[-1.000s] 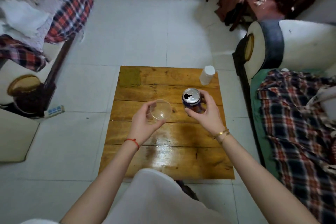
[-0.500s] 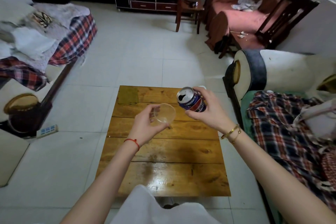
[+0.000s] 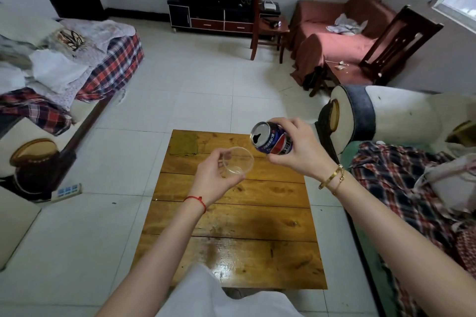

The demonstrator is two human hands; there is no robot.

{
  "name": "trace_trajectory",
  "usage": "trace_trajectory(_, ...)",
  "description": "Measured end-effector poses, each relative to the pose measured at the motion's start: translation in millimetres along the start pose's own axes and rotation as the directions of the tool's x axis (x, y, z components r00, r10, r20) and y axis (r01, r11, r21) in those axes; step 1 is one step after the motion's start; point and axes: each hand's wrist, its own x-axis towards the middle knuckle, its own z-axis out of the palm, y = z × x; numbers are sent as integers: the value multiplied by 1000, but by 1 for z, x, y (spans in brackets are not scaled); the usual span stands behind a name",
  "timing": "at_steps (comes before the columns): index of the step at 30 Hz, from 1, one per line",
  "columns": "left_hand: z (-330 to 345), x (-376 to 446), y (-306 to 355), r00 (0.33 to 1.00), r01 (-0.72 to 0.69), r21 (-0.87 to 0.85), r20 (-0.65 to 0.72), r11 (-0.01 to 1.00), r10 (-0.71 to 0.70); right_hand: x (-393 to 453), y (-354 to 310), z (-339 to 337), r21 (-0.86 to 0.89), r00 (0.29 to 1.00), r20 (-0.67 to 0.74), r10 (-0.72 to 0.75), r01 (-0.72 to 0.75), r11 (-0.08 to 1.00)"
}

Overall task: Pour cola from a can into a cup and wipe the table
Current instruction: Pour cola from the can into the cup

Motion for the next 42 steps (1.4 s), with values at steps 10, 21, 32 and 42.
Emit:
trace_trajectory(10, -2, 1, 1, 1000, 7, 18, 9, 1000, -8, 0, -13, -13, -150, 999, -9, -43, 41, 988)
trace_trajectory(21, 3, 3, 0, 1000, 6, 55, 21, 998, -8, 4, -18, -19, -247, 1000, -7, -26, 23, 969)
trace_trajectory(32, 5, 3, 1, 1000, 13, 71, 19, 997, -14, 7, -18, -20, -341, 998, -7, -63, 57, 938)
trace_trajectory(42, 5, 2, 0, 999, 28, 83, 16, 996, -29, 7, -18, -22, -372, 998, -3, -67, 61, 926)
